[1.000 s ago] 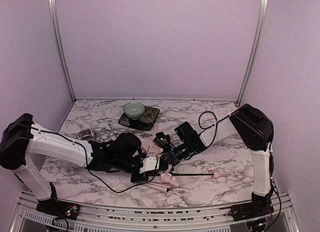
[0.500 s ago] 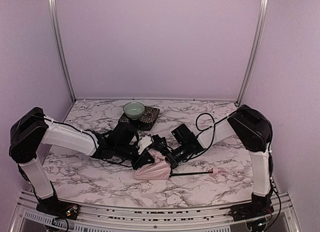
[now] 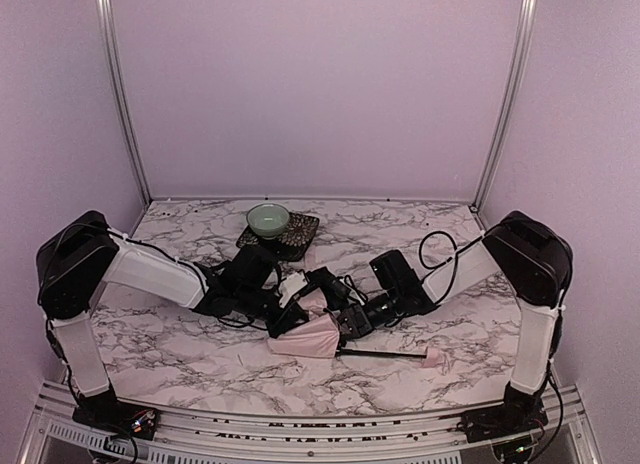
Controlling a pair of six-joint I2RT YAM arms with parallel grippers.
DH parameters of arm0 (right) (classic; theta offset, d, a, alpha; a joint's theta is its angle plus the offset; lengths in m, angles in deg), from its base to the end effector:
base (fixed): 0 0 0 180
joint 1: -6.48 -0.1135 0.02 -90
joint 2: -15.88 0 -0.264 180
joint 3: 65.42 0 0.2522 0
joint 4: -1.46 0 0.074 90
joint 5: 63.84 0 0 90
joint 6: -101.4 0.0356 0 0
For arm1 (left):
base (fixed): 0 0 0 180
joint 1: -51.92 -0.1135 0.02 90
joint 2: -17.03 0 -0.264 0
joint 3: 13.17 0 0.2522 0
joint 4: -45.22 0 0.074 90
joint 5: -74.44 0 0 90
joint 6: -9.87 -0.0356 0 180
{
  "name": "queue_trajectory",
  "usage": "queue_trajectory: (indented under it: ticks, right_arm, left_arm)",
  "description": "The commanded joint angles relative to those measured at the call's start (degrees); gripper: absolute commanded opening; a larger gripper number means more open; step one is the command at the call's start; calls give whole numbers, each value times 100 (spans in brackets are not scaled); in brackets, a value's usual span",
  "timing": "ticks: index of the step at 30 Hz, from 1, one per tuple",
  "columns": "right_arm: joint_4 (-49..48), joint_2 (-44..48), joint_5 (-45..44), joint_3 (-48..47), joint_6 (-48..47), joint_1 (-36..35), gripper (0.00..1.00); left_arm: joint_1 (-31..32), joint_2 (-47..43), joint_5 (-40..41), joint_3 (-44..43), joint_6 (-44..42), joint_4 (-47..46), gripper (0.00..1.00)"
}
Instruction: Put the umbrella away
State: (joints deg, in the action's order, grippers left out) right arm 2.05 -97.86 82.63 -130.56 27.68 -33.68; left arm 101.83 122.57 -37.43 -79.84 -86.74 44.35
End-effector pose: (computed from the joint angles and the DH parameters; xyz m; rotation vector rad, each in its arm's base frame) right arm 0.2516 0.2512 0.0951 -1.0050 2.3407 1.6213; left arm 0.2291 -0.2927 0.1437 1.2799 1.9233 -0.8269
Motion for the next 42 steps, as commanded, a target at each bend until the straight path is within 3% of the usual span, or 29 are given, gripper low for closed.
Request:
queue_trajectory:
  ticks: [1, 10, 13, 17, 22, 25, 26, 28, 29, 32, 35, 37, 42]
  right_arm:
    - [-102, 443, -479, 528, 755, 127, 32]
    - [1009, 1868, -2054, 701, -24, 202, 37]
    - [611, 2497, -2245, 904, -107, 173, 39]
    - [-396, 2875, -2154, 1198, -201, -203, 56]
    - [-518, 1983, -2109, 696, -405, -562, 89]
    - [-770, 1625, -2070, 608, -378, -563, 92]
    - [-808, 1543, -2092, 584, -386, -567, 90]
    - [-890, 1412, -2037, 535, -361, -563, 79]
    - [-1009, 1359, -1964, 538, -286, -563, 69]
    - [-1422, 1252, -1868, 641, -19, -551, 27]
    - [-1583, 1142, -1879, 751, 227, -477, 8]
    - [-1661, 1050, -1826, 789, 395, -403, 0]
    - [-1920, 542, -1489, 867, 1205, 131, 0]
  left_arm:
    - [-339, 682, 21, -313, -251, 1412, 0]
    - [-376, 853, -373, -510, -210, 1601, 0]
    - [-377, 930, -471, -580, -154, 1673, 0]
    - [-385, 953, -557, -601, -169, 1666, 0]
    - [-421, 986, -733, -655, -113, 1683, 0]
    - [-421, 972, -772, -636, -112, 1688, 0]
    - [-425, 974, -781, -627, -110, 1684, 0]
    - [-422, 983, -813, -625, -112, 1688, 0]
    - [-421, 986, -829, -631, -112, 1684, 0]
    - [-428, 998, -874, -637, -112, 1688, 0]
    - [-430, 1000, -942, -638, -116, 1704, 0]
    - [-430, 991, -1029, -634, -132, 1719, 0]
    - [-430, 877, -1103, -622, -135, 1723, 0]
